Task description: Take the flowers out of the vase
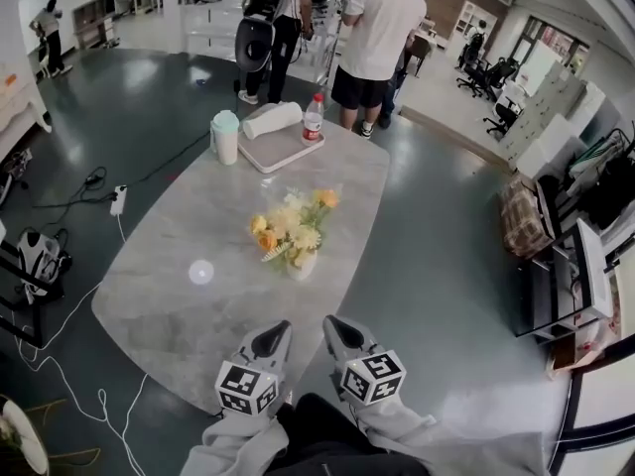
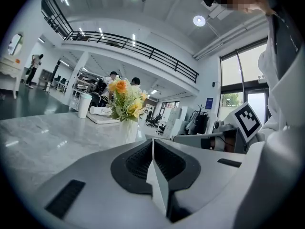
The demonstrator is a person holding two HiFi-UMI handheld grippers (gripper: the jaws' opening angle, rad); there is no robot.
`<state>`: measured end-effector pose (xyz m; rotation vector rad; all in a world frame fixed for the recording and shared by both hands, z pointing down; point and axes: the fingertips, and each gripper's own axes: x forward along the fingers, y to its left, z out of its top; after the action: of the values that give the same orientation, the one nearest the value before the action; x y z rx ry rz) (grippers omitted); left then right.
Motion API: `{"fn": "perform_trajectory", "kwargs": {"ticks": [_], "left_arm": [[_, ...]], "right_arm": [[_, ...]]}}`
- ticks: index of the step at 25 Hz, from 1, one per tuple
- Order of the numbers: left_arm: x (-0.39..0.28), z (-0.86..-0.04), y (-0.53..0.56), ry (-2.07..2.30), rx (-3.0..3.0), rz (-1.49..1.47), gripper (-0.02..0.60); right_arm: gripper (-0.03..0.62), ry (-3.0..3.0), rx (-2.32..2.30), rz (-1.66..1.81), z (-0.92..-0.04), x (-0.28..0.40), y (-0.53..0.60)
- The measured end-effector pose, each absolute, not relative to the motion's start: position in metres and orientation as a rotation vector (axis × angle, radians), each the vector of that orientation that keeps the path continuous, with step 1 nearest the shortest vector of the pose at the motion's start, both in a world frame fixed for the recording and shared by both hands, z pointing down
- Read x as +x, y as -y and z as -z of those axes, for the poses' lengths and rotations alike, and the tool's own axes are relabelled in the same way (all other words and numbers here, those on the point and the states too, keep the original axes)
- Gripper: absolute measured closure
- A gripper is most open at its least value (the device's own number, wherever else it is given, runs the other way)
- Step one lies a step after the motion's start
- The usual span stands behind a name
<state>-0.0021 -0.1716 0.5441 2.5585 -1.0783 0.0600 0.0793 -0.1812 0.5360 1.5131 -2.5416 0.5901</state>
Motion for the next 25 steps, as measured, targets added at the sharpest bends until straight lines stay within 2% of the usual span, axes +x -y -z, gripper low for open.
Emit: {"fn": "perform_trajectory", "kwargs": {"ticks": [14, 25], "left_arm": [[0.004, -0.526, 0.214, 1.166, 2.513, -0.054, 0.578], [-0.001, -0.512, 0.252, 1.218, 2.444, 0.108, 0.577]], "right_arm": [[0.594, 2.607, 1.453, -0.595, -0.518, 0.089, 0.233], [0.594, 2.641, 1.398, -0.595, -0.517, 0.095, 0.273]]}}
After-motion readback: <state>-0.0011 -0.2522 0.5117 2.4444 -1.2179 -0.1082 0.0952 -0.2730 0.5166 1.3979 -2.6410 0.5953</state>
